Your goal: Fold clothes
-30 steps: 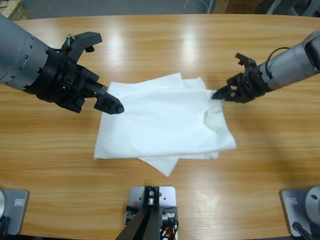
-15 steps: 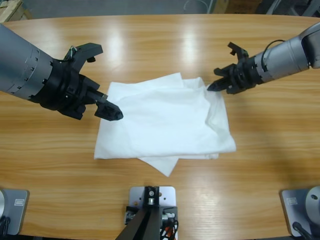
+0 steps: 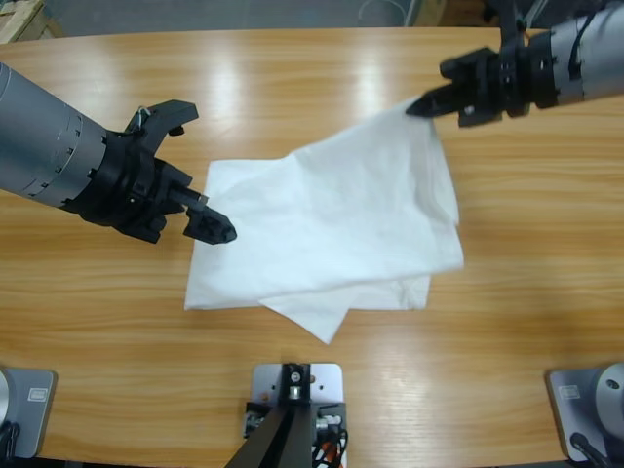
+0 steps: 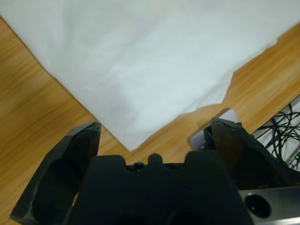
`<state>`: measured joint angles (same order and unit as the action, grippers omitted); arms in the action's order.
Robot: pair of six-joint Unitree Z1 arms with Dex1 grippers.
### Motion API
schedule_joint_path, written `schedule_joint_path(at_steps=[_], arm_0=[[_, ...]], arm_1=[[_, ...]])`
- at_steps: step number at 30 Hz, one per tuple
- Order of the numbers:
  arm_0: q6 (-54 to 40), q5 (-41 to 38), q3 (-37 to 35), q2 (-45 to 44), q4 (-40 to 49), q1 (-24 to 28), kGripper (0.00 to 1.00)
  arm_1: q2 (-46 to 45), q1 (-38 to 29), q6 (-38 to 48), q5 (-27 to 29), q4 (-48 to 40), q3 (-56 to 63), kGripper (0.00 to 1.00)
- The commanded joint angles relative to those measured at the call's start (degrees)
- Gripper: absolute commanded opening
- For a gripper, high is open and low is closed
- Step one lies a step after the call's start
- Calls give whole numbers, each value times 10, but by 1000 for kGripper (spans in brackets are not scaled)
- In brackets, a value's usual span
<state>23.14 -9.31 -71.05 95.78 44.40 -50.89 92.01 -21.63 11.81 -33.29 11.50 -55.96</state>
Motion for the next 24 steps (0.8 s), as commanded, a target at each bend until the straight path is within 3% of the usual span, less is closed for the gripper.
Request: schedule_joint_path(at_steps=[1, 3, 4, 5, 6, 8, 13, 15, 17, 18, 19, 20, 24], arm_0=[[18, -9, 25, 5, -9, -2, 922], [19, -10, 26, 7, -9, -8, 922], [19, -10, 26, 9, -9, -10, 922], [21, -10, 26, 10, -10, -11, 922], [24, -10, 26, 12, -11, -11, 922], [27, -10, 25, 15, -12, -11, 922], [35, 0, 28, 16, -12, -11, 918], [47, 13, 28, 15, -13, -9, 918], [57, 20, 26, 15, -17, -4, 917], [63, 23, 26, 16, -19, 1, 909], [66, 25, 26, 18, -22, 6, 901], [69, 25, 26, 21, -26, 11, 896], [70, 25, 18, 29, -40, 19, 895]], arm_1=[[69, 5, -11, 45, 2, 15, 0], [90, 5, 2, 59, 4, 21, 0], [101, 5, 15, 60, 15, 20, 58], [110, 5, 24, 60, 33, 19, 655], [115, 5, 25, 61, 49, 19, 981], [113, 5, 25, 90, 86, 19, 1000], [28, 5, 78, 314, 201, 19, 1000], [-26, 3, 83, 343, 206, 25, 1000], [-60, 0, 85, 335, 206, 27, 993], [-69, -2, 85, 313, 205, 27, 901], [-73, -4, 88, 282, 205, 27, 718], [-75, -9, 106, 256, 211, 27, 620], [-97, -64, 212, 185, 191, 93, 605]])
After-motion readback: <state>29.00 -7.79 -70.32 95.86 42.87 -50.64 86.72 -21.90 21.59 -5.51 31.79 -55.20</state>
